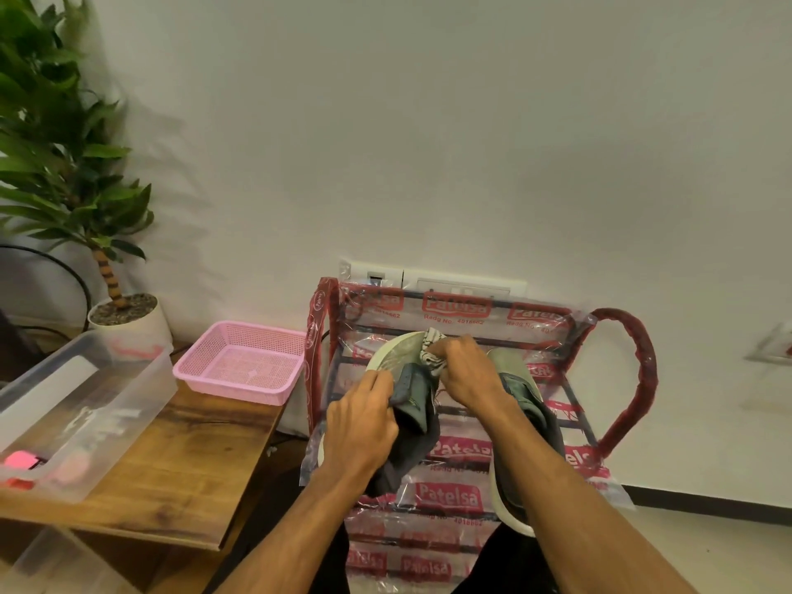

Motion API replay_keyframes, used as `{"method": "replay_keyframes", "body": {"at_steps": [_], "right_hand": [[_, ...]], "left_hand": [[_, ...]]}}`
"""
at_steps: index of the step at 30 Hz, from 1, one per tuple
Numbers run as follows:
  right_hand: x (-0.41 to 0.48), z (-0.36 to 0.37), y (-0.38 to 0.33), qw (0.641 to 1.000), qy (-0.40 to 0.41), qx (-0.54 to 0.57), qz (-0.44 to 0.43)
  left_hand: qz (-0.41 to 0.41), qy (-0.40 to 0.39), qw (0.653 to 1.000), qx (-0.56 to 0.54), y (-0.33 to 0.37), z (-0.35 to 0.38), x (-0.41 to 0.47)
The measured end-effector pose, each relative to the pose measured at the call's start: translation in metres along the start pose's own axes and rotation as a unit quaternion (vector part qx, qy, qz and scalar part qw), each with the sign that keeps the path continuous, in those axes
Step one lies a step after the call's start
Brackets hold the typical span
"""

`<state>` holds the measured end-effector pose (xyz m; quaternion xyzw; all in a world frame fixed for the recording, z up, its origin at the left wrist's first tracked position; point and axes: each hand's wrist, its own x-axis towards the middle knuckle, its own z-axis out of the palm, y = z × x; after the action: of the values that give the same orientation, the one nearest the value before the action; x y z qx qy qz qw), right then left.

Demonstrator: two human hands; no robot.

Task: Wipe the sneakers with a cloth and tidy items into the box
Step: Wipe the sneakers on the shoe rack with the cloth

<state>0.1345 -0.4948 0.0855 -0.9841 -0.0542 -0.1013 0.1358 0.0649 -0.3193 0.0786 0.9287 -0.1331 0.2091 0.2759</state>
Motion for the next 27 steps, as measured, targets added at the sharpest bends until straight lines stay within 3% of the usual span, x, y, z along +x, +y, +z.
{"method": "replay_keyframes", "body": {"at_steps": [7,12,17,23,27], "right_hand": [[-0.025,-0.012,-0.015,0.977,-0.088,0.155,-0.12],[-0.021,-0.013,-0.016,0.985,-0.082,0.014,-0.153],[-0.022,-0.003,-0.021,0.994,-0.049,-0.044,-0.088],[-0.014,-0.001,-0.01,0.986,0.03,0.15,0.07],[-0.011,-0.013,-0.006,0.969,0.098,0.206,0.097]], "left_hand": [[0.037,0.027,0.999,0.0,-0.001,0.003,-0.001],[0.047,0.037,0.998,0.002,-0.001,0.003,-0.004],[0.057,0.035,0.998,0.022,0.0,0.002,-0.003],[0.071,0.028,0.994,0.076,-0.005,-0.005,0.012],[0.055,-0.02,0.993,0.102,-0.007,0.001,0.007]]}}
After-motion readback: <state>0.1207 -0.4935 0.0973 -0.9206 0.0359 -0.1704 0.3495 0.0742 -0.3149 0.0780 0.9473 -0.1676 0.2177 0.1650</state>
